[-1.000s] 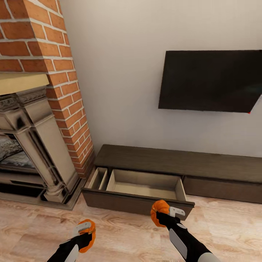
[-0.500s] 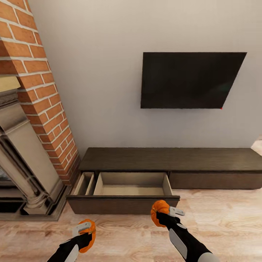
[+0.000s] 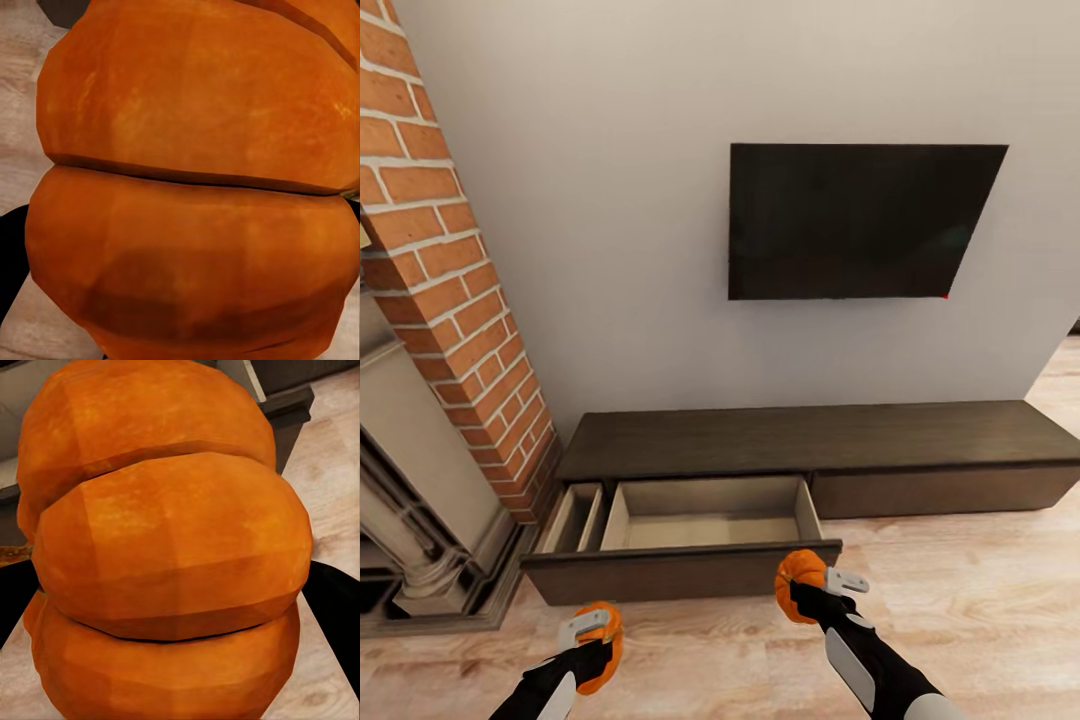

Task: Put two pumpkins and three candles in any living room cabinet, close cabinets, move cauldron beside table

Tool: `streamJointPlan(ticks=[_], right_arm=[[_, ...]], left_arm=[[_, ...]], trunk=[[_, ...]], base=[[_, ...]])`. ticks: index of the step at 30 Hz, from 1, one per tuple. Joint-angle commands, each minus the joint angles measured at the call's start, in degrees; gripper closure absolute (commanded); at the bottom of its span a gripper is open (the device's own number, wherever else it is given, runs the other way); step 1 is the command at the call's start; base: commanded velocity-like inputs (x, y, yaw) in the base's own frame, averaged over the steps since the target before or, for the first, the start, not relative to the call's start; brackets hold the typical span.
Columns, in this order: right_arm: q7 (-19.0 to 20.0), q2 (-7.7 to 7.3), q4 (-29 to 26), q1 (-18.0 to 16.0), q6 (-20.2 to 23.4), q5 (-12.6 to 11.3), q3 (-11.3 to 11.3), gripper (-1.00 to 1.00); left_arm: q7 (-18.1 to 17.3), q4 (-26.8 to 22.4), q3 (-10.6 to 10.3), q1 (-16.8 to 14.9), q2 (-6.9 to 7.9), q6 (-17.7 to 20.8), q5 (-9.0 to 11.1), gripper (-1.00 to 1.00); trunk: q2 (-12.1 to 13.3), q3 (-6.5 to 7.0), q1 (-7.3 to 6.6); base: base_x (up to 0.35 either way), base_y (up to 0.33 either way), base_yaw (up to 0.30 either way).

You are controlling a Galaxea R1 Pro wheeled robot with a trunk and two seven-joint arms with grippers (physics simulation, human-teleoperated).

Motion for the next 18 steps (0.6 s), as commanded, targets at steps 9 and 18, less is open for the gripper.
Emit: streamJointPlan(ticks=[9, 18], right_arm=[[-0.52, -0.05, -0.31, -0.04, 0.4, -0.25, 0.39, 1.0], [-0.48, -0.16, -0.72, -0.06, 0.44, -0.19, 0.43, 1.0]], left_arm=[[0.6, -0.13, -0.42, -0.02, 0.09, 0.19, 0.55, 1.0], [0.6, -0.13, -0.44, -0.02, 0.09, 0.19, 0.55, 1.0]], trunk=[[-0.04, -0.46, 0.02], [-0.04, -0.51, 0.02]], base=[[0.162, 0.002, 0.0], [0.195, 0.0, 0.0]])
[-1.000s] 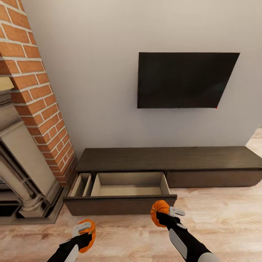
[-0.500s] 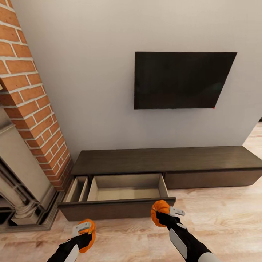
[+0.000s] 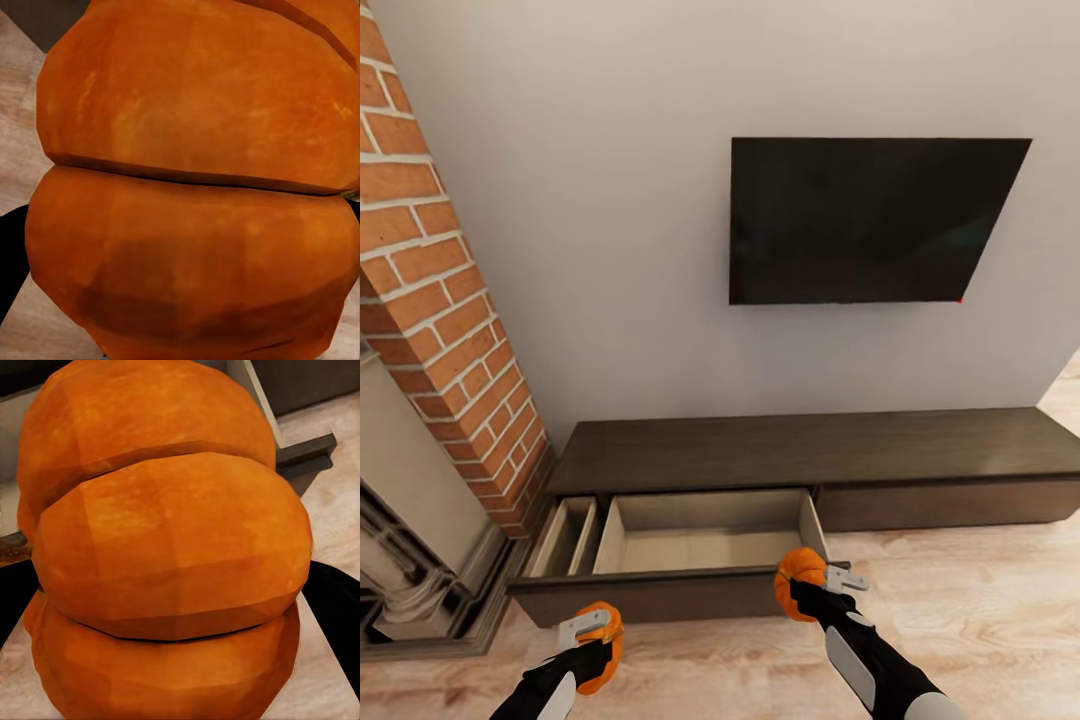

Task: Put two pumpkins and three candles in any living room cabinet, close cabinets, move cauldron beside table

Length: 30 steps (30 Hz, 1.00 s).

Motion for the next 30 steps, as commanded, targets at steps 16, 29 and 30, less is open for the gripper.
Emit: streamJointPlan(ticks=[16, 29, 30], right_arm=[[-0.47, 0.22, -0.03, -0.04, 0.46, -0.23, 0.41, 1.0], [-0.31, 0.24, -0.03, -0.04, 0.01, -0.14, 0.49, 1.0], [-0.31, 0.24, -0.03, -0.04, 0.01, -0.14, 0.49, 1.0]], left_arm=[[0.61, -0.13, -0.46, -0.02, 0.09, 0.19, 0.58, 1.0], [-0.61, -6.1, -0.27, -0.02, 0.58, 7.75, 1.45, 1.0], [-0.66, -8.99, -0.1, -0.02, 0.6, 12.64, 1.62, 1.0]], trunk=[[-0.04, -0.06, 0.02], [-0.04, -0.06, 0.02], [-0.04, -0.06, 0.02]], base=[[0.172, 0.0, 0.0], [0.009, 0.0, 0.0], [0.0, 0.0, 0.0]])
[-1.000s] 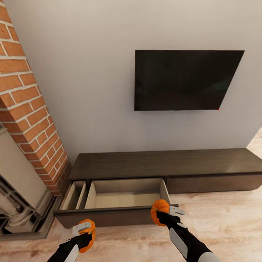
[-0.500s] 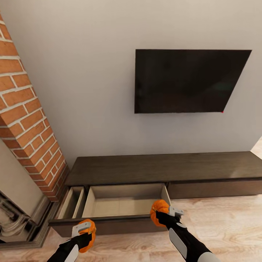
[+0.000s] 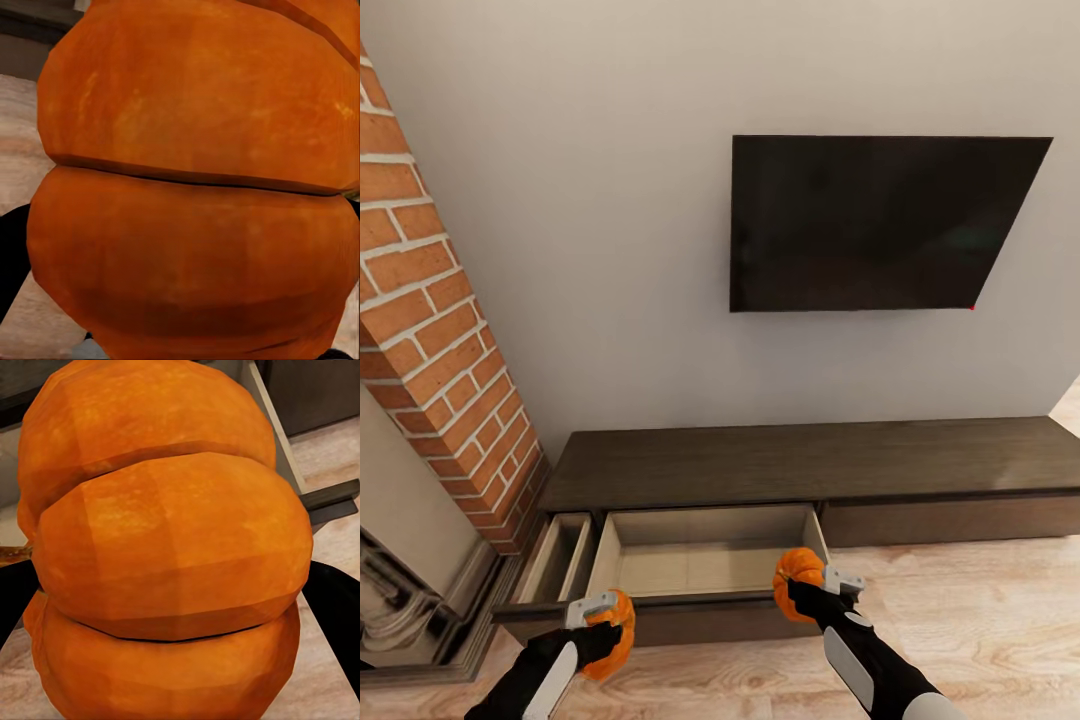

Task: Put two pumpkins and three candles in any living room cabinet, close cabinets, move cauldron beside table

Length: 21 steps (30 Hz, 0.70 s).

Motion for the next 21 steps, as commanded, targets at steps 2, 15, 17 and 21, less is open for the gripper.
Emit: streamJointPlan(ticks=[2, 15, 17, 21], right_arm=[[-0.55, -0.05, -0.11, -0.04, 0.15, -0.31, 0.41, 1.0], [-0.54, -0.05, -0.11, -0.04, 0.15, -0.31, 0.42, 1.0], [-0.53, -0.07, -0.15, -0.04, 0.15, -0.31, 0.41, 1.0], [-0.13, -0.16, -0.59, -0.04, 1.25, -0.31, 0.43, 1.0]], left_arm=[[0.6, -4.79, -0.11, -0.01, 0.03, 5.73, 0.22, 1.0], [0.69, -21.42, -0.24, -0.41, -0.43, 15.88, 0.39, 1.0], [0.71, -22.93, -0.3, -0.43, -0.42, 15.96, 0.39, 1.0], [0.85, -23.97, -0.24, -0.44, -0.39, 16.06, 0.39, 1.0]], trunk=[[-0.04, -0.07, 0.01], [-0.04, -0.07, 0.01], [-0.04, -0.07, 0.01], [-0.04, -0.07, 0.01]], base=[[0.0, 0.0, 0.0], [0.0, 0.0, 0.0], [0.0, 0.0, 0.0], [0.0, 0.0, 0.0]])
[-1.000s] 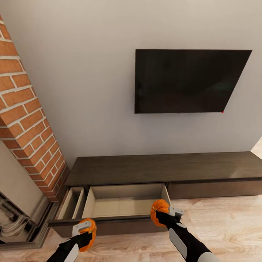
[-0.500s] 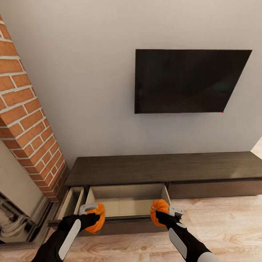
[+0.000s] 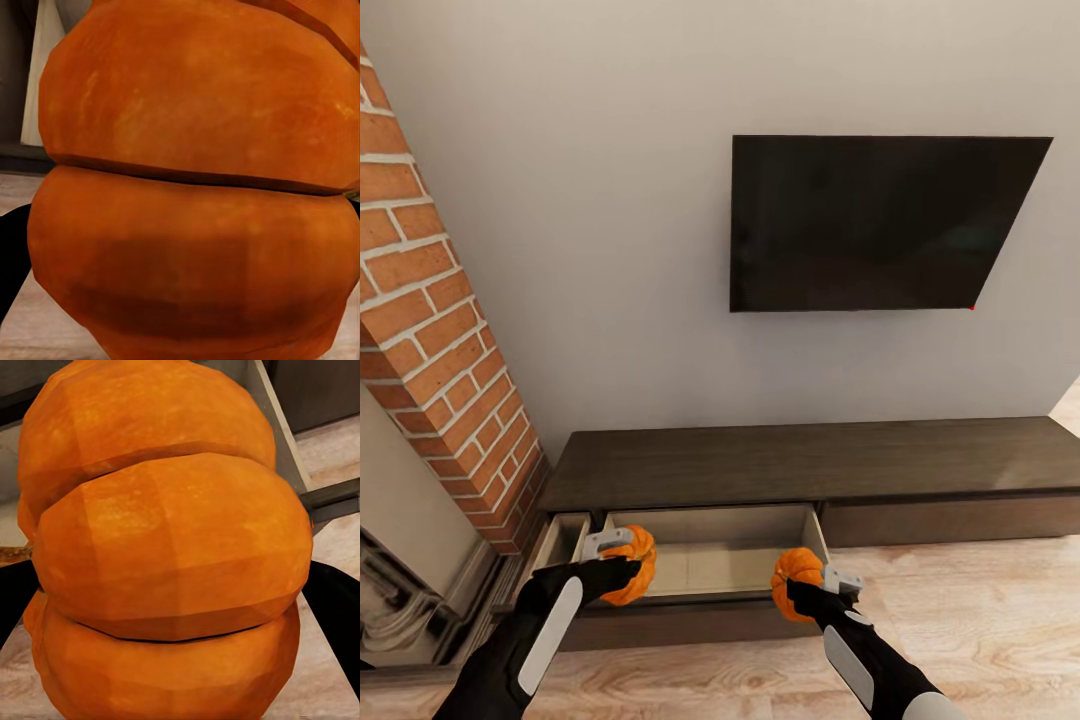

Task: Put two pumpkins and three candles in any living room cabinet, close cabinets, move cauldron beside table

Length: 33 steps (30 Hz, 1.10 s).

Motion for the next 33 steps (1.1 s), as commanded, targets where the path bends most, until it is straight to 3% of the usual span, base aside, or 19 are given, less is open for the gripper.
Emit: streamJointPlan(ticks=[1, 7, 10, 19, 26, 33], right_arm=[[-0.52, -0.01, -0.22, -0.04, 1.03, -0.14, 0.36, 1.0], [-1.84, 1.02, -3.78, -0.14, 17.41, -0.07, 0.21, 1.0], [-3.9, 1.39, -7.67, -0.12, 22.1, -0.18, 0.09, 1.0], [-6.3, 1.56, -10.06, -0.95, 27.74, -0.25, -1.77, 1.0], [-6.18, 1.54, -11.12, -1.15, 28.8, -0.3, -1.95, 1.0], [-6.08, 1.46, -15.01, -1.35, 30.82, -0.32, -2.0, 1.0]], left_arm=[[0.64, -0.19, -0.12, -0.03, 0.06, 0.17, 0.61, 1.0], [0.64, -0.37, 0.0, -0.03, 0.26, 0.2, 0.69, 1.0], [0.64, -0.38, 0.03, -0.03, 0.36, 0.23, 0.73, 1.0], [0.64, -0.27, 0.1, -0.03, 0.5, 0.29, 0.82, 1.0], [0.64, -0.13, 0.18, -0.03, 0.37, 0.29, 0.84, 1.0], [0.64, -0.12, 0.19, -0.03, 0.4, 0.29, 0.79, 1.0]], trunk=[[-0.05, -0.06, 0.0], [-0.05, -0.06, 0.0], [-0.85, -0.42, 0.44], [-4.46, -2.04, 2.42], [-4.46, -2.04, 2.42], [-1.65, -0.78, 0.88]], base=[[0.0, 0.0, 0.0], [0.0, 0.0, 0.0], [0.0, 0.0, 0.0], [0.0, 0.0, 0.0], [0.0, 0.0, 0.0], [0.0, 0.0, 0.0]])
